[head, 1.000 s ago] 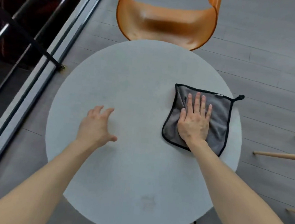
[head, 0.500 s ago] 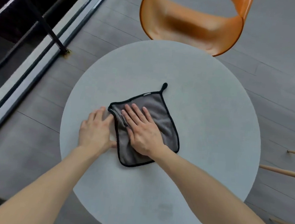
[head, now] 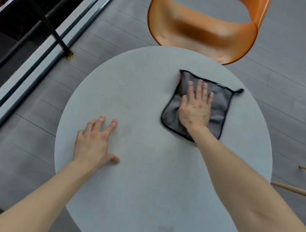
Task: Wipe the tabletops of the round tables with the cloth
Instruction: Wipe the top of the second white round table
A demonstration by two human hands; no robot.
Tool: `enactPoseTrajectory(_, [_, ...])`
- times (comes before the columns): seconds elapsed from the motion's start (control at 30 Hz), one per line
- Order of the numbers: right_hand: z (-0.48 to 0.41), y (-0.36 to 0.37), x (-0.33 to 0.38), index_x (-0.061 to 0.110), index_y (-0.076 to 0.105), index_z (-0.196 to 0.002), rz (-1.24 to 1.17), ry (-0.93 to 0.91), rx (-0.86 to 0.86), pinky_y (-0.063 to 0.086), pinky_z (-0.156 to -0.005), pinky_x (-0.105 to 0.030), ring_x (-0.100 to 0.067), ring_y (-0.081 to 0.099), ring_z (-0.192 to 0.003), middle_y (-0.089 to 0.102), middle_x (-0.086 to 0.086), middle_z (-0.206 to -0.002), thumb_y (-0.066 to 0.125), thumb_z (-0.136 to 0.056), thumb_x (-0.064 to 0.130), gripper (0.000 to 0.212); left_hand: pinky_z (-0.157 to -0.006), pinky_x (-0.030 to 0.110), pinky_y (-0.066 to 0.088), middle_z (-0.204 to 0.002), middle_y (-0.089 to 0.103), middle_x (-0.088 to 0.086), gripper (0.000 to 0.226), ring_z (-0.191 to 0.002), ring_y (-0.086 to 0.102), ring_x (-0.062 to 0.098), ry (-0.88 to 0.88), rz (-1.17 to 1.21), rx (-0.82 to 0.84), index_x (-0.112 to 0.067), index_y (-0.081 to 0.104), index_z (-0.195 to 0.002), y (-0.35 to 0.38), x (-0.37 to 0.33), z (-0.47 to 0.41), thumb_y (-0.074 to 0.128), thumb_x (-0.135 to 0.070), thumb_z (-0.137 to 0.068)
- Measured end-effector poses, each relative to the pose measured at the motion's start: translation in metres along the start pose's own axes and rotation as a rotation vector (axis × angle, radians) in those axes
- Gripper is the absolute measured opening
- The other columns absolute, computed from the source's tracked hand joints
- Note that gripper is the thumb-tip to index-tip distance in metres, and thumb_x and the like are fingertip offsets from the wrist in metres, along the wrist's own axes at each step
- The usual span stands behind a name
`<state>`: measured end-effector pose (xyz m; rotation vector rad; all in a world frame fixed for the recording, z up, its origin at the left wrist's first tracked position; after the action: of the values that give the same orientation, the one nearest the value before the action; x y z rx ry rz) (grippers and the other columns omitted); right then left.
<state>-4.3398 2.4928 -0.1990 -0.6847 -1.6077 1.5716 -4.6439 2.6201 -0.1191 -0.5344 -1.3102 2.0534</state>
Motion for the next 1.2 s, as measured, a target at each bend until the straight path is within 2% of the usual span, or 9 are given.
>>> enactPoseTrajectory(0.1, [0.004, 0.011, 0.104, 0.028, 0.026, -0.174, -0.023, -0.338, 0.037, 0.002, -0.136, -0.059, -0.027, 0.006, -0.17, 0.013, -0.006, -0.183, 0.024, -0.11, 0.047, 0.066, -0.116, 0.044, 0.035, -0.174, 0.015, -0.001, 0.138, -0.156, 0.021, 0.025, -0.011, 0.009, -0.012, -0.046, 0.016, -0.166, 0.003, 0.001, 0.005, 0.088, -0.078, -0.052])
enactPoseTrajectory(0.2, [0.021, 0.023, 0.184, 0.03, 0.024, -0.174, -0.028, -0.622, 0.132, -0.003, -0.136, -0.057, -0.025, 0.003, -0.171, 0.012, -0.003, -0.183, 0.021, -0.112, 0.045, 0.064, -0.117, 0.044, 0.036, -0.174, 0.016, 0.0, 0.132, -0.158, 0.018, 0.024, -0.036, 0.007, -0.004, -0.04, 0.033, -0.162, 0.003, -0.001, 0.001, 0.092, -0.073, -0.049])
enactPoseTrajectory(0.33, [0.002, 0.034, 0.188, 0.027, 0.035, -0.171, -0.058, -0.689, 0.105, 0.003, -0.137, -0.053, -0.023, 0.014, -0.17, 0.024, -0.002, -0.181, 0.024, -0.113, 0.041, 0.061, -0.119, 0.043, 0.035, -0.175, 0.015, -0.003, 0.134, -0.158, 0.017, 0.022, -0.049, 0.019, 0.015, -0.042, 0.031, -0.162, -0.002, -0.003, -0.006, 0.093, -0.072, -0.047])
enactPoseTrajectory(0.4, [-0.017, 0.03, 0.17, 0.026, 0.036, -0.171, -0.082, -0.653, 0.104, 0.005, -0.137, -0.051, -0.022, 0.016, -0.169, 0.025, -0.001, -0.181, 0.017, -0.111, 0.042, 0.065, -0.117, 0.043, 0.036, -0.174, 0.015, -0.004, 0.14, -0.157, 0.018, 0.022, -0.048, 0.019, 0.008, -0.047, 0.022, -0.164, -0.003, -0.007, -0.005, 0.092, -0.074, -0.046])
enactPoseTrajectory(0.53, [-0.068, 0.013, 0.1, 0.025, 0.029, -0.173, -0.118, -0.429, 0.096, 0.002, -0.137, -0.053, -0.023, 0.011, -0.17, 0.018, -0.003, -0.182, 0.012, -0.107, 0.045, 0.071, -0.121, 0.043, 0.033, -0.175, 0.007, -0.005, 0.144, -0.158, 0.014, 0.022, -0.055, 0.012, 0.04, -0.05, 0.005, -0.166, 0.0, -0.009, -0.002, 0.09, -0.073, -0.052])
enactPoseTrajectory(0.7, [-0.084, -0.009, -0.033, 0.03, 0.017, -0.175, -0.07, -0.084, 0.052, -0.003, -0.137, -0.05, -0.02, 0.001, -0.17, 0.007, 0.001, -0.184, 0.021, -0.114, 0.045, 0.064, -0.117, 0.045, 0.037, -0.173, 0.016, -0.004, 0.143, -0.154, 0.022, 0.024, -0.022, -0.011, 0.006, -0.049, 0.013, -0.165, -0.002, -0.006, -0.009, 0.091, -0.075, -0.048])
enactPoseTrajectory(0.87, [-0.017, -0.012, -0.112, 0.031, 0.015, -0.175, -0.062, 0.229, -0.025, -0.003, -0.137, -0.052, -0.018, 0.001, -0.17, 0.005, 0.003, -0.184, 0.017, -0.112, 0.047, 0.065, -0.111, 0.046, 0.04, -0.17, 0.025, 0.0, 0.14, -0.145, 0.032, 0.028, 0.054, -0.05, -0.029, -0.047, 0.021, -0.165, 0.0, 0.0, -0.011, 0.082, -0.088, -0.045])
enactPoseTrajectory(1.03, [0.048, -0.005, -0.081, 0.03, 0.017, -0.175, -0.058, 0.372, -0.071, 0.0, -0.137, -0.056, -0.023, 0.001, -0.171, 0.005, -0.003, -0.184, 0.019, -0.113, 0.048, 0.065, -0.108, 0.046, 0.04, -0.167, 0.028, 0.002, 0.137, -0.142, 0.034, 0.03, 0.13, -0.085, -0.066, -0.045, 0.02, -0.164, 0.001, 0.008, -0.014, 0.072, -0.096, -0.048])
enactPoseTrajectory(1.2, [0.109, 0.017, 0.044, 0.031, 0.023, -0.174, -0.053, 0.095, -0.052, 0.005, -0.136, -0.059, -0.024, 0.003, -0.171, 0.008, -0.005, -0.184, 0.028, -0.113, 0.046, 0.063, -0.104, 0.047, 0.041, -0.164, 0.027, 0.004, 0.135, -0.139, 0.036, 0.031, 0.183, -0.093, -0.096, -0.043, 0.02, -0.163, 0.001, 0.009, -0.016, 0.072, -0.096, -0.051])
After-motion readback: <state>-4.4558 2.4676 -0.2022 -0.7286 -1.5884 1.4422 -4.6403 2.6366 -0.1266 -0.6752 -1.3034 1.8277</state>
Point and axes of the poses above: each hand's wrist, its own z-axis away from the middle knuckle, its own y-axis out of the palm, x = y × z, the point moved 2 cm from there along -z, towards the middle knuckle
